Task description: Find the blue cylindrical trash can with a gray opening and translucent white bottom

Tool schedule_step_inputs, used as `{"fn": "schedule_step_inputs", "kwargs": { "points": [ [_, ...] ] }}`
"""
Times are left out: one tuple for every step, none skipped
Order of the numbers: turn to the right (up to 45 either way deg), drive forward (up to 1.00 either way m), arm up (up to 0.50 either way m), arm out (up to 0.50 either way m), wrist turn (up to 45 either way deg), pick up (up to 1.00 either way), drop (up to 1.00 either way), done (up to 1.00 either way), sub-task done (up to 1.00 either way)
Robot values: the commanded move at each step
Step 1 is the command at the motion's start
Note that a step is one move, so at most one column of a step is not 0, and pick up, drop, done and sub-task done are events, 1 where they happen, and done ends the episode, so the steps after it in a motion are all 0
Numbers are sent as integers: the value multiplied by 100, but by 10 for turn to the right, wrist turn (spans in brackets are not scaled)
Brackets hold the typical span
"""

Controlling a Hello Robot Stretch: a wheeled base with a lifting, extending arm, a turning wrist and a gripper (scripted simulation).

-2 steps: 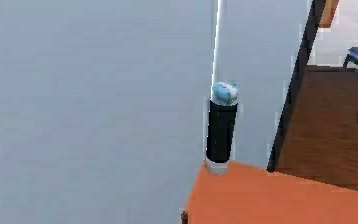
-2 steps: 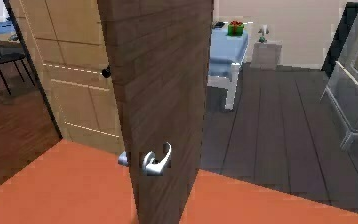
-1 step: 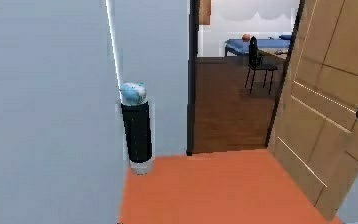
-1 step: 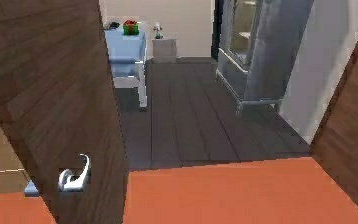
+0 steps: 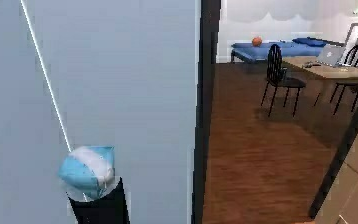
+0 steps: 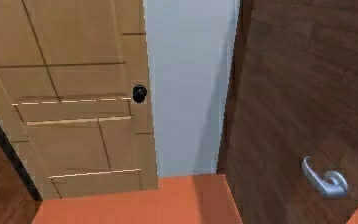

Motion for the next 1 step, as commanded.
{"fn": "schedule_step_inputs", "kwargs": {
  "points": [
    [-270,0,0,0,0,0,0,0,0]
  ]
}}
